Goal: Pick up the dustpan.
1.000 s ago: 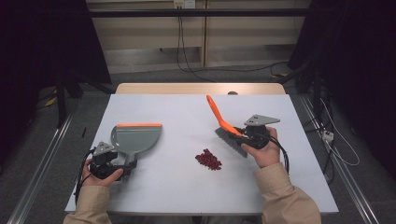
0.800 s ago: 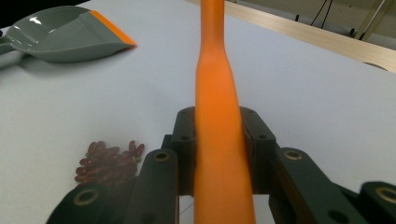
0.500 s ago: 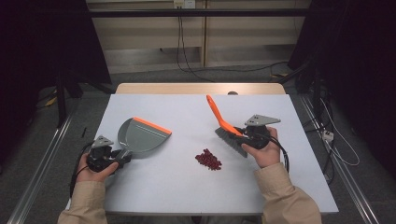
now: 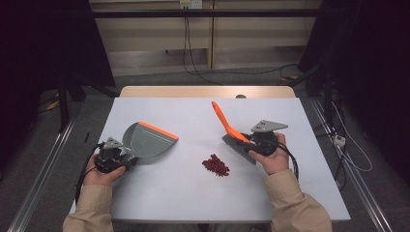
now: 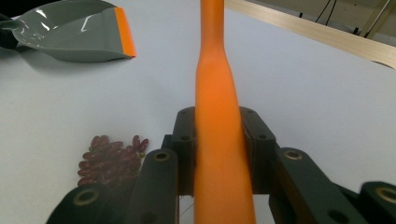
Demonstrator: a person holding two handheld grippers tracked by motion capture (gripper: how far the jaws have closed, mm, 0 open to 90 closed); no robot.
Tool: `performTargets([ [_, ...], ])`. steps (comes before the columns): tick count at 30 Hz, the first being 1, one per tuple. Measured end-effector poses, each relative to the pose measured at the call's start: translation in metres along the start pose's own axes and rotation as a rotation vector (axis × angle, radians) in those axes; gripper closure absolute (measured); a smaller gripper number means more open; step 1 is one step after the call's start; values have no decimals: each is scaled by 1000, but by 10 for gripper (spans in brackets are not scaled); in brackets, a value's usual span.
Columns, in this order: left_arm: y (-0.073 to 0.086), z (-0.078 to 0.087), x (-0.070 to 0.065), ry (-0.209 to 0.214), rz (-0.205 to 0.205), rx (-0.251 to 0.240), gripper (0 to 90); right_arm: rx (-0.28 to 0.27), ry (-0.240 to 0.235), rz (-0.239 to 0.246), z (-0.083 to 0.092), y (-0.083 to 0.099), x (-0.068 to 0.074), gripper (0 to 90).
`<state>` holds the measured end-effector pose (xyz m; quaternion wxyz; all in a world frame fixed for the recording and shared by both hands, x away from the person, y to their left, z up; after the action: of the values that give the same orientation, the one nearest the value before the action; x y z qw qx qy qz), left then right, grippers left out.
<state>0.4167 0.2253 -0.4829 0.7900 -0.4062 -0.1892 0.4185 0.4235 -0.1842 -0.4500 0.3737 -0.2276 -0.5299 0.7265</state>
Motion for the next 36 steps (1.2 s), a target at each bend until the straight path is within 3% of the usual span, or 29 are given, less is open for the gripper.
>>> performTargets([
  [8,-9,14,-8,56,-24,-48,634,-12,7,-8,3,-1,-2,714],
  [13,-9,24,-19,125,-57,-49,634,-19,14,-9,5,-2,-3,714],
  [23,0,34,-44,252,-123,-12,633,-20,32,-21,5,1,-4,714],
  [27,3,36,-56,309,-125,-2,633,-22,40,-26,5,2,-5,714],
  [36,11,37,-71,381,-141,27,632,-20,52,-25,5,5,-6,714],
])
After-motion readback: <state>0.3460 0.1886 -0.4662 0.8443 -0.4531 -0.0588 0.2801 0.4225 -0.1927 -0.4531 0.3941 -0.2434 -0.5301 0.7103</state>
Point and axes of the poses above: each handheld gripper's, and its own axes: z roughly backward along the jaws, y roughly out of its underside, x roughly to its left, the point moved 7 cm from there along -z, roughly forward along the jaws, and after that the axes turned 13 degrees about -x, right-handed, at the moved point
